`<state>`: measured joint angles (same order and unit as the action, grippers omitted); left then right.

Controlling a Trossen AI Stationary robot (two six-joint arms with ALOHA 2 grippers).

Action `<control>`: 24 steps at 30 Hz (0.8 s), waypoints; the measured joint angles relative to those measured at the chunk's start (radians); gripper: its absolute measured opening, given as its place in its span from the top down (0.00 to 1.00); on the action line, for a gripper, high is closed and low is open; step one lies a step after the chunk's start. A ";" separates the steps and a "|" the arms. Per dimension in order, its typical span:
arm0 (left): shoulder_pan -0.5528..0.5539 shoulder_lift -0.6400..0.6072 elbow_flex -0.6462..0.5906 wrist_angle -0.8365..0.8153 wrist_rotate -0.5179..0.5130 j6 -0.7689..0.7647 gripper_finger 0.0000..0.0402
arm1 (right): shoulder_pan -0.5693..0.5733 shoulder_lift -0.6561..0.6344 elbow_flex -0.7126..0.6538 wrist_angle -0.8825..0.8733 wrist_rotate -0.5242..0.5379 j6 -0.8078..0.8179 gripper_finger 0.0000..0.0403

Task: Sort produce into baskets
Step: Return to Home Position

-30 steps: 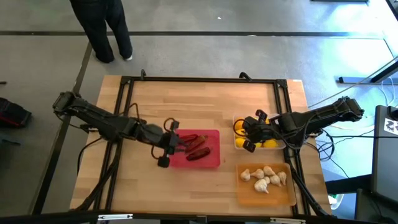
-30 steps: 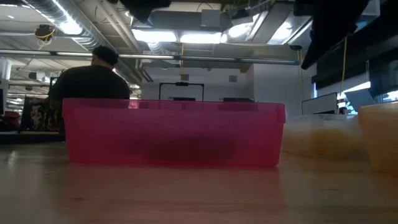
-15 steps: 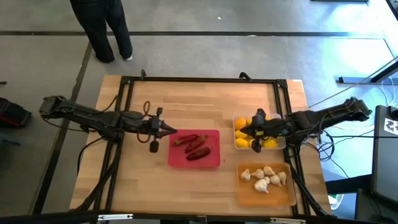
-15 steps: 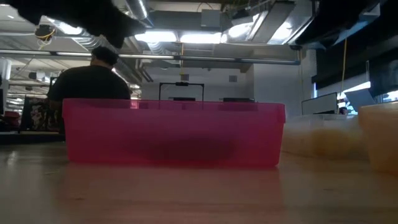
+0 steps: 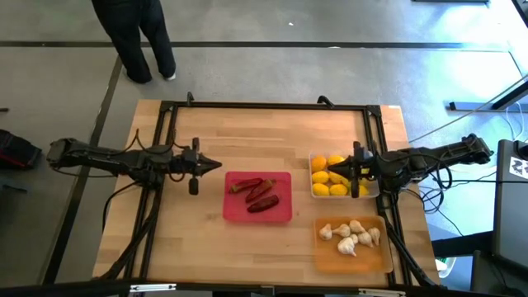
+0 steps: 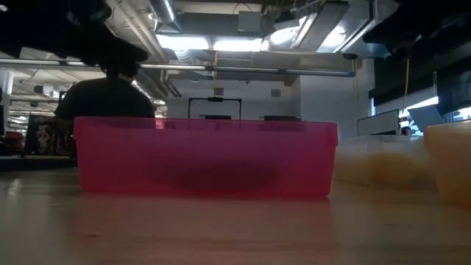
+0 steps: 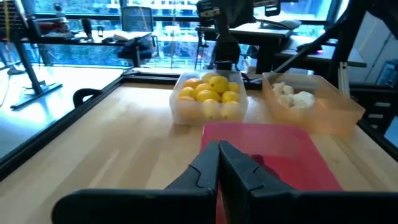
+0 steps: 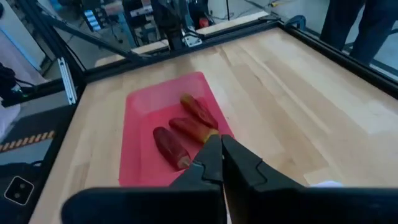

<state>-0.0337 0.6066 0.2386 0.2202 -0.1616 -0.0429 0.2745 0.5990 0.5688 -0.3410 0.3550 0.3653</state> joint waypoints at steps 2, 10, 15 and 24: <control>0.011 -0.043 -0.032 0.001 0.000 -0.006 0.99 | 0.000 -0.045 -0.030 0.007 0.003 0.001 0.99; 0.053 -0.216 -0.131 0.000 -0.001 -0.011 0.99 | 0.000 -0.202 -0.126 0.056 0.003 -0.003 0.99; 0.071 -0.300 -0.170 -0.004 -0.001 -0.032 0.99 | 0.000 -0.271 -0.171 0.053 0.003 -0.004 0.99; 0.079 -0.373 -0.185 -0.084 -0.001 -0.055 0.99 | 0.000 -0.354 -0.264 0.092 -0.034 -0.013 0.99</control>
<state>0.0452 0.2332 0.0538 0.1361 -0.1622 -0.0983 0.2745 0.2452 0.3044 -0.2492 0.3211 0.3521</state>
